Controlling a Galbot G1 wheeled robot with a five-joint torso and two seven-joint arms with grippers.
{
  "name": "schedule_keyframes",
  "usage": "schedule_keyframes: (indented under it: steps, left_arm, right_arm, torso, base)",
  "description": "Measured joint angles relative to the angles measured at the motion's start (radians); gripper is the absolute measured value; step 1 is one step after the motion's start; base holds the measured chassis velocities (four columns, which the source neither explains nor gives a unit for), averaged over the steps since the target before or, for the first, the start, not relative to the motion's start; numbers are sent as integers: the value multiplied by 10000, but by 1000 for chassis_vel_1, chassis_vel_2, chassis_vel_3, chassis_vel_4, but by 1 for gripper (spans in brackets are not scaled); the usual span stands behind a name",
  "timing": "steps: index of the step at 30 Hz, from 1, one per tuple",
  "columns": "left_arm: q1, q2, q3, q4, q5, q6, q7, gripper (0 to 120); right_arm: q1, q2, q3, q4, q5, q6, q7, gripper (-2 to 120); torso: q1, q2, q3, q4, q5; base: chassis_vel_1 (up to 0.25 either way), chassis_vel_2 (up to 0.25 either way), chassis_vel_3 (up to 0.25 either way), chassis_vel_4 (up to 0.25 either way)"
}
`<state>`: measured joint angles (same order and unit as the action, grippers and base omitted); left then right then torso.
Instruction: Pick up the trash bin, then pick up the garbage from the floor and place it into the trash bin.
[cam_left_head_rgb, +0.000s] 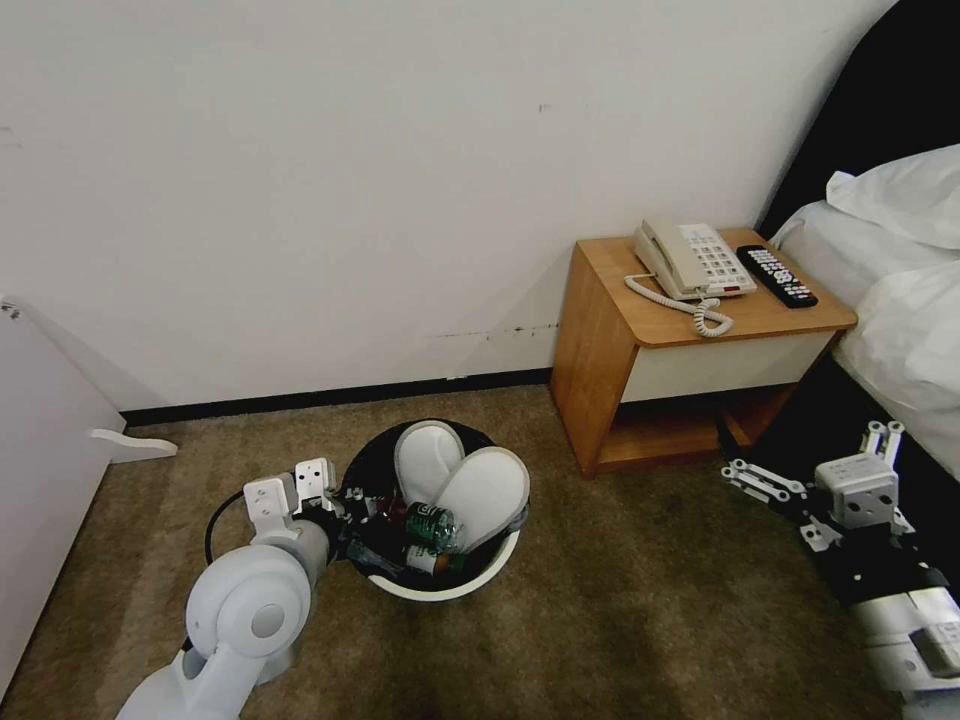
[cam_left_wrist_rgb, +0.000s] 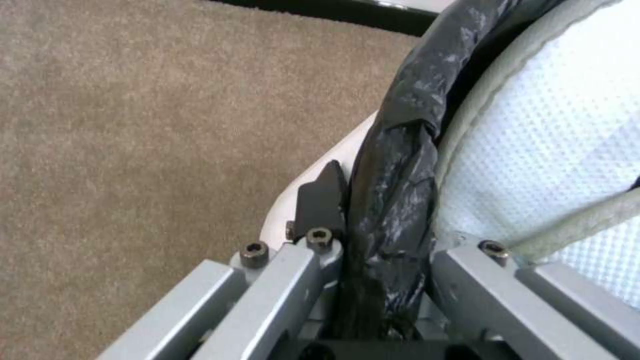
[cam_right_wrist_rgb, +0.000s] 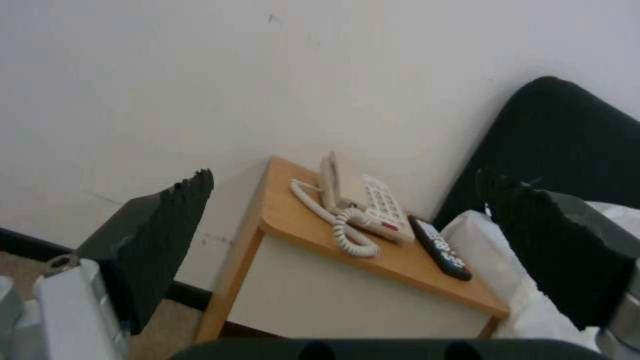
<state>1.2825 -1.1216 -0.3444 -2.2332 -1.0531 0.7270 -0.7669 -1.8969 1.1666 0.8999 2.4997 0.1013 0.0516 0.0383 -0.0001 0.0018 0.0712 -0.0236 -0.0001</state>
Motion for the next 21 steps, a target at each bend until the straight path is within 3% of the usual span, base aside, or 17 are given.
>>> schedule_keyframes:
  steps: [21]
  left_arm:
    - [-33, 50, -10, -4, -3, -51, 59, 4]
  right_arm:
    - [-21, 449, 7, 22, -151, 154, -219, 100]
  torso:
    - [0, 0, 0, 0, 1]
  base:
    - [0, 0, 0, 0]
